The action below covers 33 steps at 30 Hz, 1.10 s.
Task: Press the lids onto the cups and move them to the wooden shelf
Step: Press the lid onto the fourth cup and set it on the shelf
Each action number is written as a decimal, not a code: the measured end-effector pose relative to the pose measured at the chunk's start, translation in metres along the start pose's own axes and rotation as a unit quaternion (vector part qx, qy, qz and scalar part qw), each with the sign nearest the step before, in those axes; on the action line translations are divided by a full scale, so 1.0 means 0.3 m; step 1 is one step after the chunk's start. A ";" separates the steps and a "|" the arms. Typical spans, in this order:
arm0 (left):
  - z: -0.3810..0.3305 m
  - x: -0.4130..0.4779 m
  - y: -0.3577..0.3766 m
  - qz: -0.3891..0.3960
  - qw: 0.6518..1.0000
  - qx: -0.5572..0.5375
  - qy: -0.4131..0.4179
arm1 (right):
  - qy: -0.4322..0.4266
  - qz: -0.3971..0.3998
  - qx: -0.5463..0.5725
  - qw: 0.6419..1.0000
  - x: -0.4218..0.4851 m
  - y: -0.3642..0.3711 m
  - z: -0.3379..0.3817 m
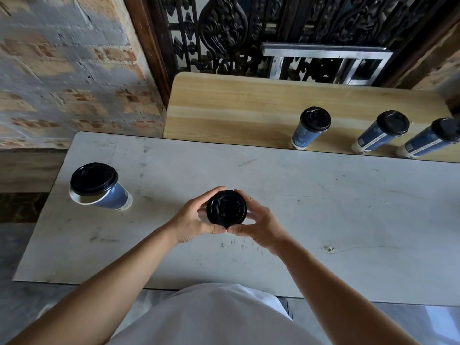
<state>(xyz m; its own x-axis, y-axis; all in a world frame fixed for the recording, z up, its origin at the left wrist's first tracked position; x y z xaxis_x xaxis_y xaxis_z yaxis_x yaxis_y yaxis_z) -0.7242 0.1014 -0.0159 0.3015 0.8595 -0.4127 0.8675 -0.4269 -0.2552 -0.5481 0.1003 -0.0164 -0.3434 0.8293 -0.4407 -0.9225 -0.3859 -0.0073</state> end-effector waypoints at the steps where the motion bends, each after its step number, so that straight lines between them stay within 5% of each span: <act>1: 0.000 0.000 0.002 0.000 1.000 -0.007 0.000 | -0.001 -0.006 0.012 1.000 -0.006 0.002 -0.007; 12: 0.059 -0.014 0.079 -0.122 0.978 -0.155 -0.064 | 0.047 -0.043 -0.036 0.997 0.043 0.053 -0.112; 21: 0.057 0.080 0.083 -0.068 0.978 -0.175 -0.087 | 0.068 -0.082 -0.013 0.994 0.129 -0.051 0.012; 25: 0.132 0.140 0.015 -0.188 0.973 -0.029 -0.133 | 0.107 -0.089 0.056 0.989 0.152 -0.102 0.043; 30: 0.284 0.119 -0.024 -0.264 0.885 0.282 -0.259 | 0.177 -0.121 0.208 0.954 0.210 -0.102 0.061; 33: 0.416 0.190 0.038 -0.274 0.866 0.266 -0.321 | 0.181 -0.098 0.115 0.972 0.368 -0.121 0.066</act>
<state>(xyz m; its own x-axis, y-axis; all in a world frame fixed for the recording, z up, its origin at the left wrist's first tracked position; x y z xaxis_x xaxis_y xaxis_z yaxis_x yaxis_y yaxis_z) -0.7465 0.1103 -0.1513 -0.5292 0.7136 -0.4590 0.4534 -0.2194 -0.8639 -0.5559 0.2138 -0.0469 -0.1099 0.6651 -0.7386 -0.9933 -0.0996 0.0581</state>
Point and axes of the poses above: each hand's wrist, its own x-axis towards the middle knuckle, its own y-axis out of the palm, z = x × y, the point moved 7 cm from there along x, towards the middle knuckle, and after that the axes turned 6 degrees about x, right-handed, at the moved point
